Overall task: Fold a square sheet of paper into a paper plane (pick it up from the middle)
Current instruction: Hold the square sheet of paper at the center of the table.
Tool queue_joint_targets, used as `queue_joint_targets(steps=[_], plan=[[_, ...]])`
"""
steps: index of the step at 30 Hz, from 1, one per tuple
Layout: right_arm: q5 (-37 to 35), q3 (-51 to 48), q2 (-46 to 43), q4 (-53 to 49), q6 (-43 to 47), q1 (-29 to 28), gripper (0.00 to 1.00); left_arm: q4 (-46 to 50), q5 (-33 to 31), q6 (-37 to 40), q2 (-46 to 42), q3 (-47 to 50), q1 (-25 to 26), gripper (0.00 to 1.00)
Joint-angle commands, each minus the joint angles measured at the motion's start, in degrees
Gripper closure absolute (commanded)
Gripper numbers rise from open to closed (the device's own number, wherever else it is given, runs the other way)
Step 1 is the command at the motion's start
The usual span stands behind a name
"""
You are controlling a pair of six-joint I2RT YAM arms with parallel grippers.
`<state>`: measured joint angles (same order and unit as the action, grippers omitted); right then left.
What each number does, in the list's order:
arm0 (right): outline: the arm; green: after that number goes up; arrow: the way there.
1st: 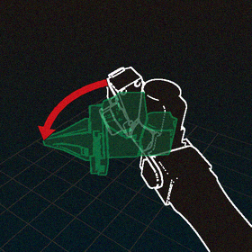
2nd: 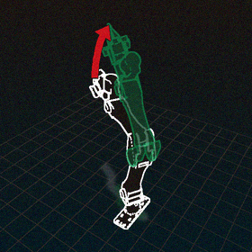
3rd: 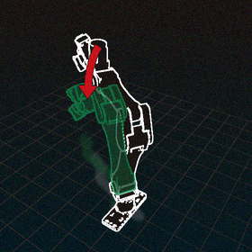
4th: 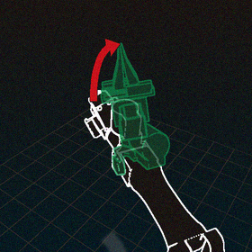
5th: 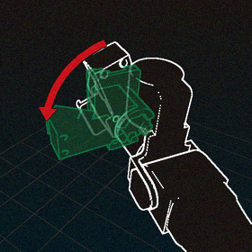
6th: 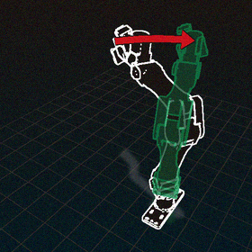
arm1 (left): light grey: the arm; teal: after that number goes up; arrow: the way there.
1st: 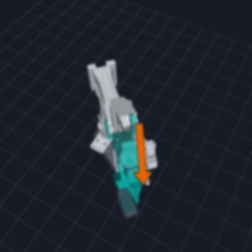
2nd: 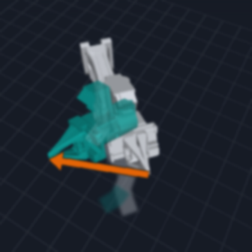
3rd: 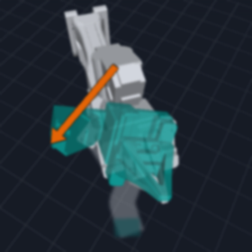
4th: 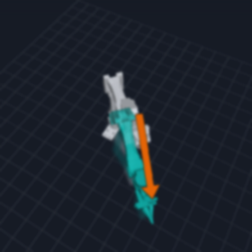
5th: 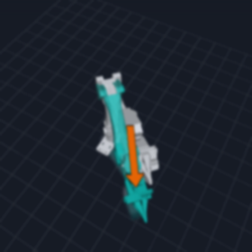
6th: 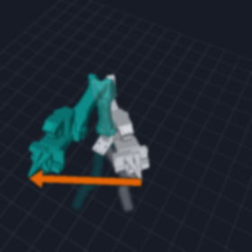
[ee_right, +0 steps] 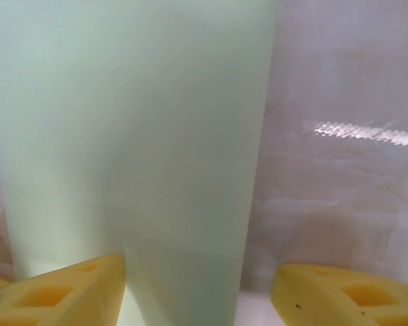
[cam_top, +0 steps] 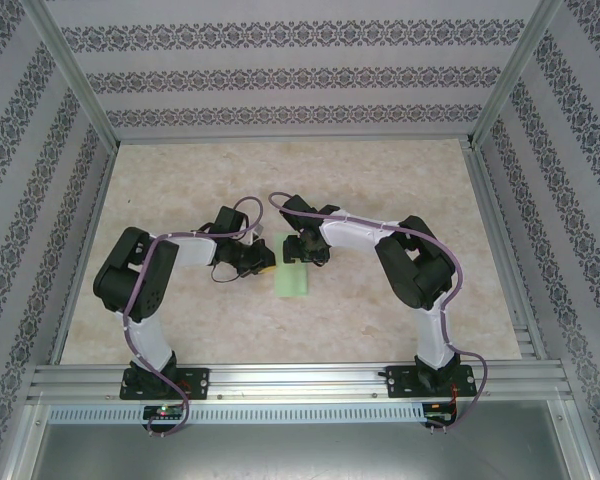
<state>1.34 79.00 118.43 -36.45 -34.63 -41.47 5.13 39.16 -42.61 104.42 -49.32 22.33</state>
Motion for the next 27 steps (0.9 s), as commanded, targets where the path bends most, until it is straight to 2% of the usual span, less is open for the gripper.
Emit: queue_joint_targets(steps=[1,14,27], plan=[[7.4,-5.8,15.2,7.7,-0.4,-0.2,0.36,-2.2,1.6,-0.4,0.7,-1.7,1.0,0.91],[7.7,-5.7,15.5,7.3,-0.2,-0.3,0.36,-3.3,2.8,-1.3,2.1,-2.2,1.3,0.93],[8.1,-5.6,14.5,6.9,0.1,-0.5,0.36,9.6,-3.0,3.0,4.0,-4.9,1.3,0.96]])
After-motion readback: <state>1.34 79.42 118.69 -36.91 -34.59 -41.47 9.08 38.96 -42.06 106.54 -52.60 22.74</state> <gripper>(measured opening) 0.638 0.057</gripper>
